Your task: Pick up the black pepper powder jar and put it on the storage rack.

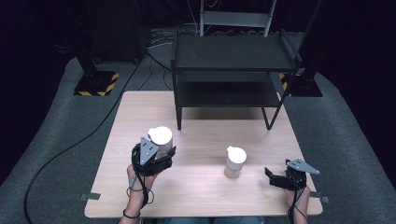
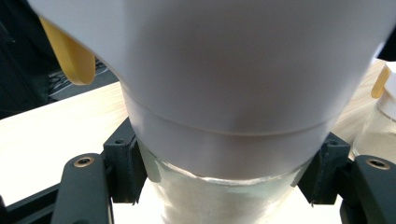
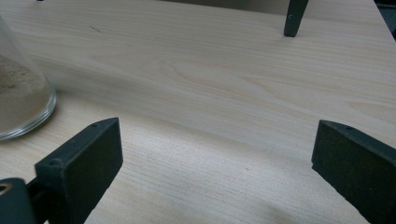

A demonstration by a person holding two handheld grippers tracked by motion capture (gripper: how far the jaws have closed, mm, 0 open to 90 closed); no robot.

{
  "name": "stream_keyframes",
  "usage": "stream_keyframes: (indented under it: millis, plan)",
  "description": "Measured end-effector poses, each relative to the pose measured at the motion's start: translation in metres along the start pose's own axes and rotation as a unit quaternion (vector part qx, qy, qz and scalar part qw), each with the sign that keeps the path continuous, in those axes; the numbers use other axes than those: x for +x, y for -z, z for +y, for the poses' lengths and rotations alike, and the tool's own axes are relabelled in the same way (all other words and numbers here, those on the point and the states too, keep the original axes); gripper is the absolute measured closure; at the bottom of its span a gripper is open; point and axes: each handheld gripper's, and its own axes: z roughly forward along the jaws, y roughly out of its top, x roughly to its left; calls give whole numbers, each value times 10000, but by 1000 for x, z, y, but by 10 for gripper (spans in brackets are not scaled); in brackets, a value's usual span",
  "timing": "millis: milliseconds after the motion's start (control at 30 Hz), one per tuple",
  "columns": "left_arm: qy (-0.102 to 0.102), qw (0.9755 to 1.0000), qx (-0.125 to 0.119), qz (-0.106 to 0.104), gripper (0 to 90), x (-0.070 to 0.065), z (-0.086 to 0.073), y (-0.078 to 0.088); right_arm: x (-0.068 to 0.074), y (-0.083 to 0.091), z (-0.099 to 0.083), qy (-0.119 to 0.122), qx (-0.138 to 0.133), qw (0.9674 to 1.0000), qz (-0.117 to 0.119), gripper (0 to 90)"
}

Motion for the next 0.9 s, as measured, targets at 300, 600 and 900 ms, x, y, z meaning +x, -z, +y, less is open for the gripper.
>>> stream_keyframes:
  millis: [300,600,900]
  plan:
    - [24,9999,-10,-144,305,6,11,-11,-1,0,0,-16,-9,10000,10,13]
    - [-50,9997,-3,-228,305,10,23,-20,-1,0,0,-18,-1,10000,17,14]
    - [-100,9996,-52,-268,305,14,35,-25,-1,0,0,-18,-3,10000,17,14]
